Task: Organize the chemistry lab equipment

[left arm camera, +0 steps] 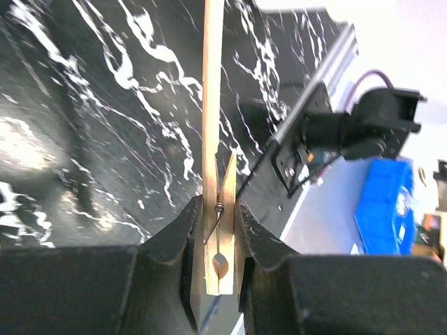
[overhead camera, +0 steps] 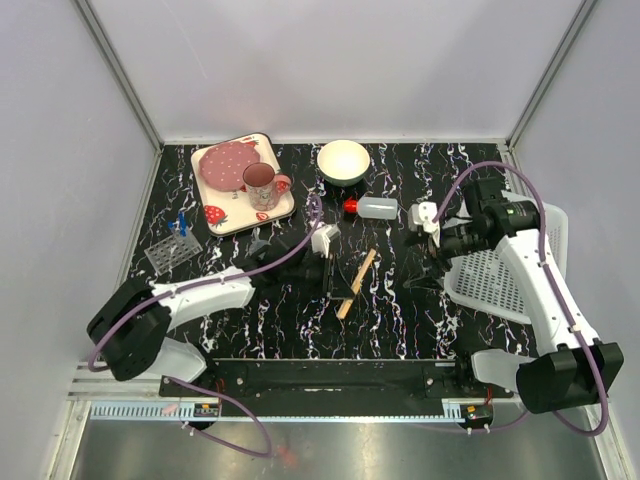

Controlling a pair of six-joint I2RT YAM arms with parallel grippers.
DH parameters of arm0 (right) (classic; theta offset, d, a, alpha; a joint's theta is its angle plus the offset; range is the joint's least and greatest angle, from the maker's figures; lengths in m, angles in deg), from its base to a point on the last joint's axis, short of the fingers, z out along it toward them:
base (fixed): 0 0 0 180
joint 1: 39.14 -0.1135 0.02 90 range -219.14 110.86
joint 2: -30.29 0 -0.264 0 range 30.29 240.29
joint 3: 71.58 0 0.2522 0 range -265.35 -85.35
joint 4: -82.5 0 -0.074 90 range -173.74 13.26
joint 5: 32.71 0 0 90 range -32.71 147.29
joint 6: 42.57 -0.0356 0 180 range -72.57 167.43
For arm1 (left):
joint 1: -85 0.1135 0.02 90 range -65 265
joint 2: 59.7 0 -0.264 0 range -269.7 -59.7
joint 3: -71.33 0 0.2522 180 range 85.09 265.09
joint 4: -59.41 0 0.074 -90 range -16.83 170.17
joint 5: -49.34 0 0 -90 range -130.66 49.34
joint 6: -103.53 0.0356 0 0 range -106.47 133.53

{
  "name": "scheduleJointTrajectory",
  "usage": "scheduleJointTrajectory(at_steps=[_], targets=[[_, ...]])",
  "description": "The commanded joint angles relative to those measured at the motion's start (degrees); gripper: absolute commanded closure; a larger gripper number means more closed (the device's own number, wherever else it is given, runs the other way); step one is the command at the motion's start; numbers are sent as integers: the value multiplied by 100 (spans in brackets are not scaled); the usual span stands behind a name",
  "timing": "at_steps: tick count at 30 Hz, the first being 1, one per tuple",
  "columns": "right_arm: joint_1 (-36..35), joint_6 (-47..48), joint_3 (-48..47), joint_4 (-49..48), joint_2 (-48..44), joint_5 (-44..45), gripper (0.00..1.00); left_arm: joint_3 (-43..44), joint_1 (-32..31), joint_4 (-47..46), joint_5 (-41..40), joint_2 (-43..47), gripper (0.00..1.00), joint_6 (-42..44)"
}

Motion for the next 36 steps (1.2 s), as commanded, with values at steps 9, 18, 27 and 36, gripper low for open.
scheduleJointTrajectory(at_steps=[9,18,27,36], targets=[[-1741,2361,-419,846,358,1970,0,436,-17,-1098,2386,-974,91,-798],[-2692,2652,-41,328,710,2832,10,542,-149,-1344,2605,-1071,90,-1009],[-3404,2327,434,-253,737,3624,61,498,-176,-1502,2623,-957,90,-1132],[-3422,1826,267,-262,508,3396,98,103,87,-1660,2150,-343,68,-1308]])
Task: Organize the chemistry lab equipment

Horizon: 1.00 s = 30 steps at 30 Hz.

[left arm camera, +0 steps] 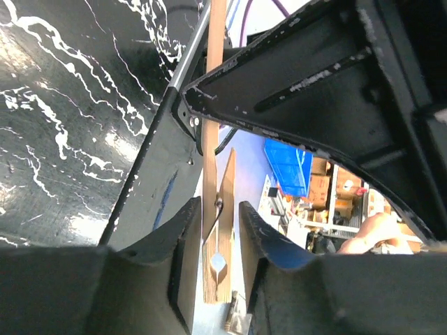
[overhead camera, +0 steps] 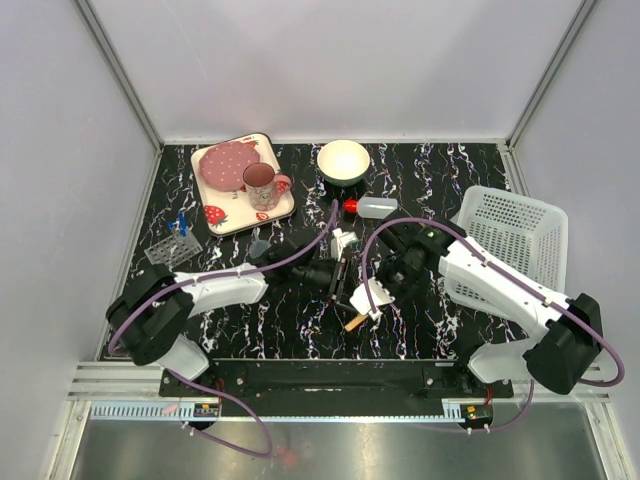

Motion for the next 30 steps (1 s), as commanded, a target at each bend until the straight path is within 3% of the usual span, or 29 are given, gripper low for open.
scheduleJointTrajectory(at_steps=[1,4,7,14,15,22,27,30], targets=[[-28,-416,-150,86,-257,-108,98,-273,282,-528,-297,735,56,-161],[-28,-706,-194,112,-336,-353,99,-327,572,-38,-683,1419,36,101],[69,-961,-308,139,-406,-652,99,-74,731,1182,-1394,2095,20,785],[499,-1840,-677,156,-476,-1153,98,595,1064,3843,-3529,3591,1,2211],[613,-1928,-799,174,-494,-1294,98,674,1117,4092,-4124,3750,1,2360],[1457,-3227,-1099,-159,-802,-2042,100,956,1513,5325,-6000,4840,1,3310],[2246,-4379,-968,-913,-1065,-2068,100,1035,1522,6036,-7185,4832,1,3671],[2704,-5223,-819,-1345,-1250,-2148,100,957,1522,6178,-7486,4779,1,3786]])
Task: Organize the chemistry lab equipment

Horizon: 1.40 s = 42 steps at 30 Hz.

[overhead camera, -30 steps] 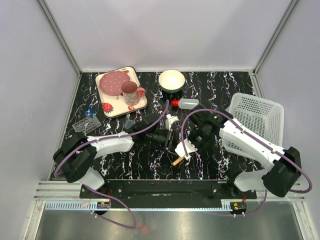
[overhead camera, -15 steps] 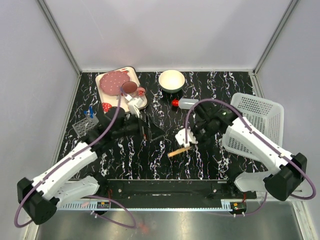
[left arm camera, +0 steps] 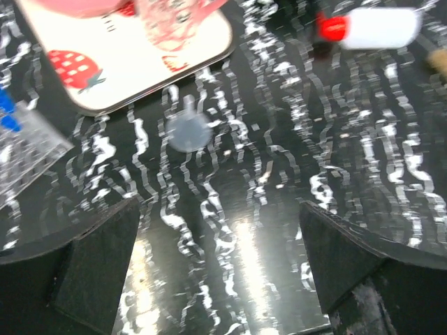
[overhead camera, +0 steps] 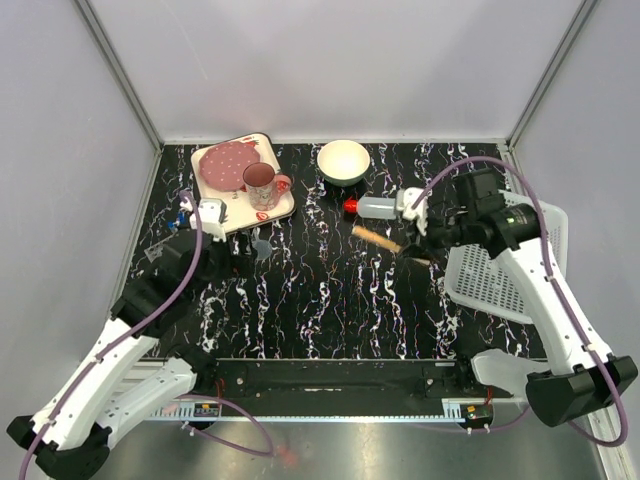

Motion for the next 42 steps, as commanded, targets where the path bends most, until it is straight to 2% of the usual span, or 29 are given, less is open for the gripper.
scheduleJointTrajectory(at_steps=[1,7,8,11,15,22,32,42], targets=[[796,-1663,113,-916,-319,-281,100,17,27,462,-1100,-64,1,448],[1940,-2999,429,-1575,-486,-113,100,-466,27,120,-1144,217,1,519],[2507,-3167,473,-1671,-539,-245,100,-502,36,76,-1179,252,1,510],[3222,-3853,893,-2181,-688,-483,100,-520,27,15,-1259,331,1,536],[3795,-4407,1255,-2813,-724,-220,100,-599,27,-39,-1215,402,1,571],[4700,-5006,1405,-3070,-215,-52,100,-634,27,-83,-1153,411,1,589],[5246,-4892,1589,-3070,945,53,98,-661,27,-144,-1083,499,1,607],[5334,-4585,1783,-3061,1412,369,91,-661,27,-144,-1057,472,1,615]])
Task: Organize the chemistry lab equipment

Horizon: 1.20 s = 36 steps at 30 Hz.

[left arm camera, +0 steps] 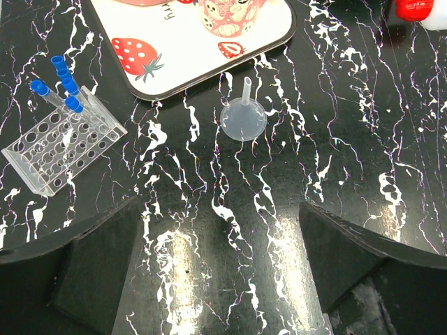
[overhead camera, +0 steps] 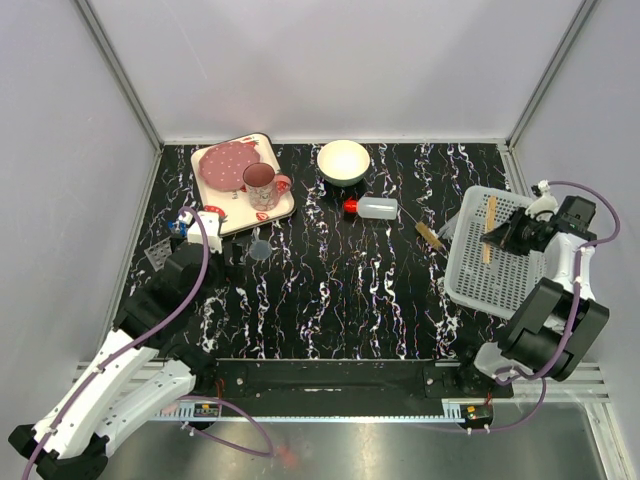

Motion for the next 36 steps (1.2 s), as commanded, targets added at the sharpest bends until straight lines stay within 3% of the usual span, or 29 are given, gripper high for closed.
scheduleJointTrajectory(at_steps=[1,9,20,23,24,27,28,31,36], targets=[[49,202,45,-141,118,194,90,6,21,-278,-34,18,1,97],[76,282,142,-132,233,221,80,6,21,-278,-34,18,1,97],[76,299,160,-132,189,142,76,6,21,-277,-25,-9,1,97],[76,325,168,-115,189,124,67,6,21,-278,-25,-18,1,97],[76,317,177,-123,163,124,57,6,21,-278,-25,-18,1,89],[76,369,160,-97,101,115,44,-12,21,-295,-16,-26,1,80],[76,378,160,-88,75,107,35,-20,21,-304,-8,-35,1,71],[76,448,98,-36,-136,37,23,-21,21,-313,28,-70,1,36],[76,746,11,87,-785,-349,13,23,64,-313,282,-281,1,-131]])
